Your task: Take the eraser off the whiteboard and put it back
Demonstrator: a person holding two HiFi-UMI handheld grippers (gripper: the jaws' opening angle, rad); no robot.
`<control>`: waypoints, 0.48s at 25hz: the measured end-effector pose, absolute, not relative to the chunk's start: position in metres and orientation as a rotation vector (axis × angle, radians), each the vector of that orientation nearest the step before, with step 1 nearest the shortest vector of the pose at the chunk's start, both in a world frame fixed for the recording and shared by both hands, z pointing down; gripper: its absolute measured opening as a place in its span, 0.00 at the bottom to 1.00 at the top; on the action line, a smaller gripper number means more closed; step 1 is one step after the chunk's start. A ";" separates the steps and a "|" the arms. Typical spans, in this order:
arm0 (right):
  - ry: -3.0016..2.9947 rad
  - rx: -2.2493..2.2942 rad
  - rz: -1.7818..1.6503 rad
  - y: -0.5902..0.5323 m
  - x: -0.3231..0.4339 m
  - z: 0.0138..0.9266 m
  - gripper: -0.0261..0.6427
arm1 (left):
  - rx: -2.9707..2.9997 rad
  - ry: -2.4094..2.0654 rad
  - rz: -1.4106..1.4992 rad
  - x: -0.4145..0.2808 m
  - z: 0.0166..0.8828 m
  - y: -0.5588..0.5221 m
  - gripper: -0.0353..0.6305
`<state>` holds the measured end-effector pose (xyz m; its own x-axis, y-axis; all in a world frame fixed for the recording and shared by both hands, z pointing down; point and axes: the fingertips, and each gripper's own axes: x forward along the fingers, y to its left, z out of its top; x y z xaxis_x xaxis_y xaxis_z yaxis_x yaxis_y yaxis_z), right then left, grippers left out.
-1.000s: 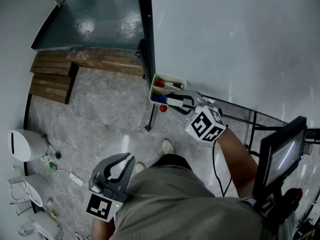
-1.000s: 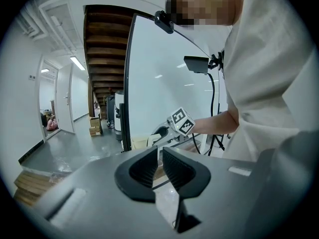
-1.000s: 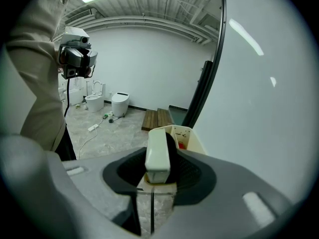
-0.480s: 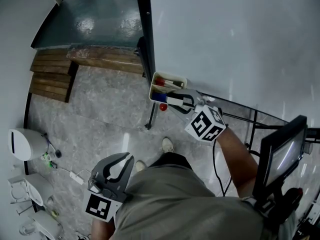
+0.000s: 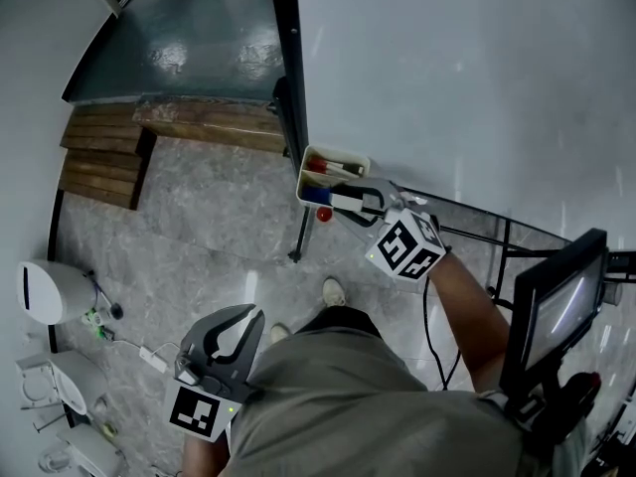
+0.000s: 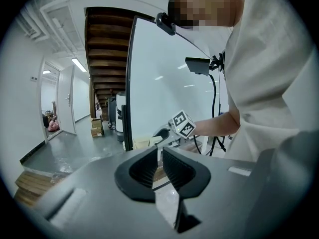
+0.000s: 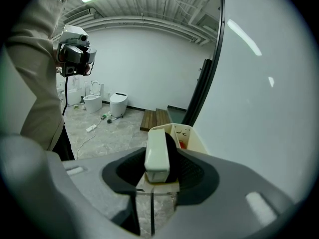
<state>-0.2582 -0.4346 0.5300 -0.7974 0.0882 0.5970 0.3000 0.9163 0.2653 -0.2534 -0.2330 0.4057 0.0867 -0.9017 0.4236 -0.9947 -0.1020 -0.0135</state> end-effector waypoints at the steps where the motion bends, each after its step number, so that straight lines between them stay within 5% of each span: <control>1: -2.469 -0.275 -0.468 -0.435 -0.259 0.530 0.29 | 2.089 -1.894 0.477 -0.254 0.406 -0.232 0.11; 12: -2.484 -0.214 -0.497 -0.439 -0.256 0.517 0.37 | 2.121 -1.913 0.449 -0.253 0.401 -0.222 0.11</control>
